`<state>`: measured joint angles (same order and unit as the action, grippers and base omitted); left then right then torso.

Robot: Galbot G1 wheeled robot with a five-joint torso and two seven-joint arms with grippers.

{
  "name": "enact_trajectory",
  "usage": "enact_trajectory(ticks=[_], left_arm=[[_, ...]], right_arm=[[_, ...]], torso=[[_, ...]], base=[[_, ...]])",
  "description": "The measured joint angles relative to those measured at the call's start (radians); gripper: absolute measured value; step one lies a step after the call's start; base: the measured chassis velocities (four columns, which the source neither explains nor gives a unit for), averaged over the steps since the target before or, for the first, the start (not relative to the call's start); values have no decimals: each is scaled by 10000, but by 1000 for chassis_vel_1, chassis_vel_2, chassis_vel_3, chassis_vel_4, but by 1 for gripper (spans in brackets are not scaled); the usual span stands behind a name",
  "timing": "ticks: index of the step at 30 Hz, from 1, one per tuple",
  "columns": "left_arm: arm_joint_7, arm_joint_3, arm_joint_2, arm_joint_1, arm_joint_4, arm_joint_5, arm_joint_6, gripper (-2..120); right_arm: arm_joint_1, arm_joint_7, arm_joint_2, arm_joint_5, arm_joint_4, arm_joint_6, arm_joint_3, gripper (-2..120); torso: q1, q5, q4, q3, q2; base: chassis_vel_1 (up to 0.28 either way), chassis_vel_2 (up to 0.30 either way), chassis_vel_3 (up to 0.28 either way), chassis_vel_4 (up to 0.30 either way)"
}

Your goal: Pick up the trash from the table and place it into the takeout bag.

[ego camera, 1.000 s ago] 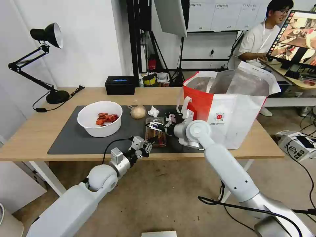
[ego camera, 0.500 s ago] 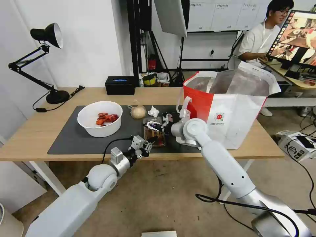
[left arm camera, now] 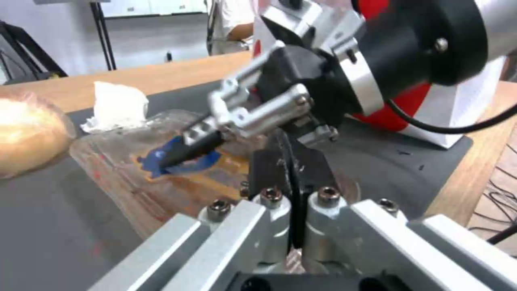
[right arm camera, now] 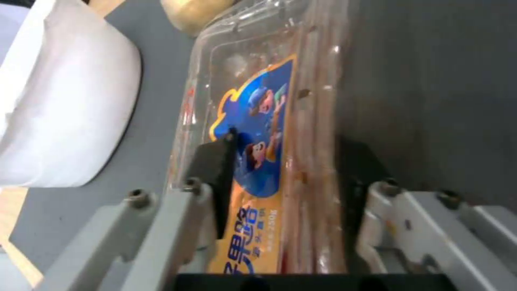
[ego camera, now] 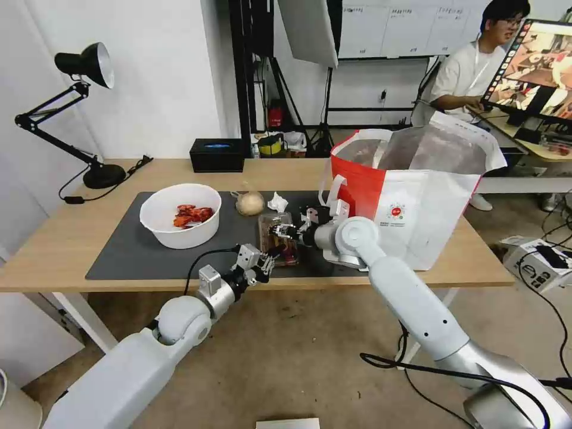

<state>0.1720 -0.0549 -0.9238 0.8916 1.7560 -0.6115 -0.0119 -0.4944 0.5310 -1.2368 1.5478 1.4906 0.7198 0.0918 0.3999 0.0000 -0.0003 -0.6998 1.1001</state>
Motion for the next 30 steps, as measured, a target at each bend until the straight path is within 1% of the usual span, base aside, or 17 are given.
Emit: enact_trajectory(ticks=[1,2,4,5,6,8,9,11,16,20,22,24,25,26,28,30], left_arm=[[-1,32,25,3,27,-18,-4,0],[-1,32,25,3,27,-18,-4,0],[-7,94,33,52,65,-35,-7,0],[-7,94,33,52,65,-35,-7,0],[-9,111,33,67,70,-36,-7,0],[-20,232,22,175,115,-78,-9,0],[-20,232,22,175,115,-78,-9,0],[-25,344,22,260,156,-156,-13,0],[-27,543,97,400,236,-206,-14,0],[-27,868,275,674,424,-219,-14,0],[-26,1218,439,973,592,-230,-15,0],[-25,1359,508,1099,655,-238,-12,0],[-26,1587,618,1299,769,-278,3,0],[-26,1587,618,1299,769,-278,3,0],[-18,1995,836,1695,988,-366,57,0],[-16,2066,865,1762,1012,-373,83,0]], right_arm=[[-25,-4,6,-6,7,-2,-2,34],[-25,-4,6,-6,7,-2,-2,34],[-43,-15,-10,2,12,-1,-8,25],[-43,-15,-10,2,12,-1,-8,25],[-47,-15,-16,-2,10,-2,-13,22],[-80,-16,-24,-73,33,-2,-23,10],[-80,-16,-24,-73,33,-2,-23,10],[-120,-29,-1,-120,99,-2,-24,2],[-153,-109,52,-138,153,-1,-53,0],[-160,-224,151,-140,290,13,-95,0],[-179,-273,199,-141,409,26,-172,0],[-191,-285,215,-141,454,27,-201,0],[-215,-312,241,-142,532,28,-241,0],[-215,-312,241,-142,532,28,-241,0],[-276,-373,304,-146,691,31,-277,0],[-290,-384,318,-146,722,31,-284,0]], torso=[[1,0,0,-1,0],[1,0,0,-1,0],[1,1,2,-1,0],[1,1,2,-1,0],[0,0,4,-1,0],[1,1,3,-2,0],[1,1,3,-2,0],[1,1,6,-1,0],[1,1,6,-2,0],[2,0,3,-4,-1],[2,-1,4,-4,-2],[2,-1,4,-4,-3],[3,-2,4,-4,-3],[3,-2,4,-4,-3],[3,-2,3,-4,-3],[3,-2,4,-4,-3]], base=[[0,0,0,0],[0,0,0,0],[0,0,0,0],[0,0,0,0],[0,0,0,0],[0,0,0,0],[0,0,0,0],[0,0,0,0],[0,0,0,0],[0,0,0,0],[0,0,0,0],[0,0,0,0],[0,0,0,0],[0,0,0,0],[0,0,0,0],[0,0,0,0]])
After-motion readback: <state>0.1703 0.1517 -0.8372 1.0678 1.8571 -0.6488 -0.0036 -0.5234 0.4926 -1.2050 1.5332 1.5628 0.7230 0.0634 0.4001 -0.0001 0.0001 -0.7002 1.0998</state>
